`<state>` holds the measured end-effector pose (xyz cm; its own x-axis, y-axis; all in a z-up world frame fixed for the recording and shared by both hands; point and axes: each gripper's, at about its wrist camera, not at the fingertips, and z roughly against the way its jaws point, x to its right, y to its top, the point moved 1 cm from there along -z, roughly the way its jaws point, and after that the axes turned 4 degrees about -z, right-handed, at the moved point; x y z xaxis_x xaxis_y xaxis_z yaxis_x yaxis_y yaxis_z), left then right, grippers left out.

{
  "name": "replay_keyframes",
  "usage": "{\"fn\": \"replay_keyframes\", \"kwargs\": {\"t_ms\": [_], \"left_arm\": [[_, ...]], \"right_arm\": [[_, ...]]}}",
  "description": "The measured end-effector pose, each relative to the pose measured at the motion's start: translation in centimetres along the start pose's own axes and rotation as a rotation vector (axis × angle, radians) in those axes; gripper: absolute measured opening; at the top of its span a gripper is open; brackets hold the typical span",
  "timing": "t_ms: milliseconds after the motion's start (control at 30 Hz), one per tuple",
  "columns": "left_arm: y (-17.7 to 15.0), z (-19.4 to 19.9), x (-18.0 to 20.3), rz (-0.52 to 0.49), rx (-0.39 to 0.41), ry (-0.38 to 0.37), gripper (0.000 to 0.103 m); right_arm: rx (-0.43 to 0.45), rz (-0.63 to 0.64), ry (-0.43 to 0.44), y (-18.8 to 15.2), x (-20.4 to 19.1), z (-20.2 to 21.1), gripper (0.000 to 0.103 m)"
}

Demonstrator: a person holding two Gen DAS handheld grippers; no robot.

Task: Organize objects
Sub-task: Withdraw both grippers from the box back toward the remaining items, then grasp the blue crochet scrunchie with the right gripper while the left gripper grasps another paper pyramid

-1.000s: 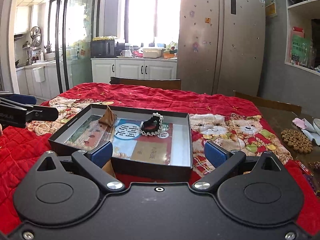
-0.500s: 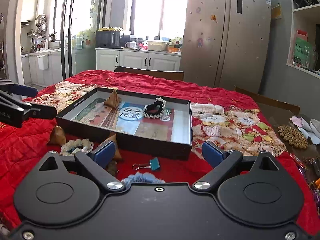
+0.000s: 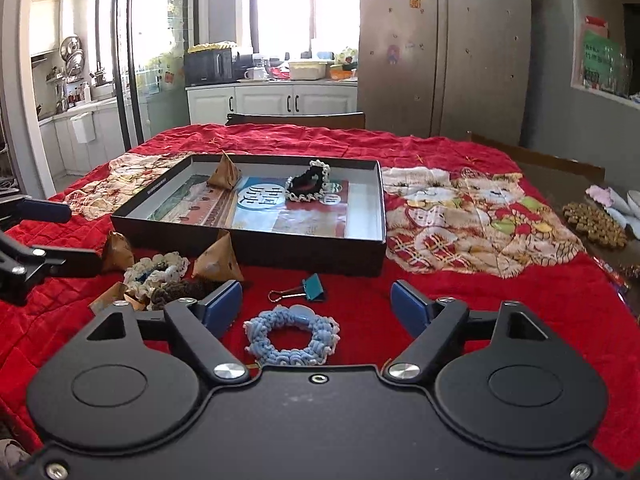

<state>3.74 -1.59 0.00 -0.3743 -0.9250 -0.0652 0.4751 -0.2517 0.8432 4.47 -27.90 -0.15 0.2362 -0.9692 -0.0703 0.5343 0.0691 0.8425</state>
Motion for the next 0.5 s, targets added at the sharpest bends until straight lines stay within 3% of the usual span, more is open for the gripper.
{"fn": "replay_keyframes", "kwargs": {"t_ms": [233, 400, 500], "left_arm": [[-1.4, -0.4, 0.4, -0.007, -0.034, -0.053, 0.103], [-2.6, -0.6, 1.0, -0.029, -0.046, -0.069, 0.103], [-3.0, -0.8, 1.2, -0.024, -0.039, -0.069, 0.102]], "right_arm": [[-0.016, -0.036, 0.011, -0.7, 0.6, -0.7, 0.067], [-0.045, -0.016, 0.031, -1.5, 0.1, -1.5, 0.052], [-0.057, -0.003, 0.041, -1.9, -0.3, -2.0, 0.048]]}}
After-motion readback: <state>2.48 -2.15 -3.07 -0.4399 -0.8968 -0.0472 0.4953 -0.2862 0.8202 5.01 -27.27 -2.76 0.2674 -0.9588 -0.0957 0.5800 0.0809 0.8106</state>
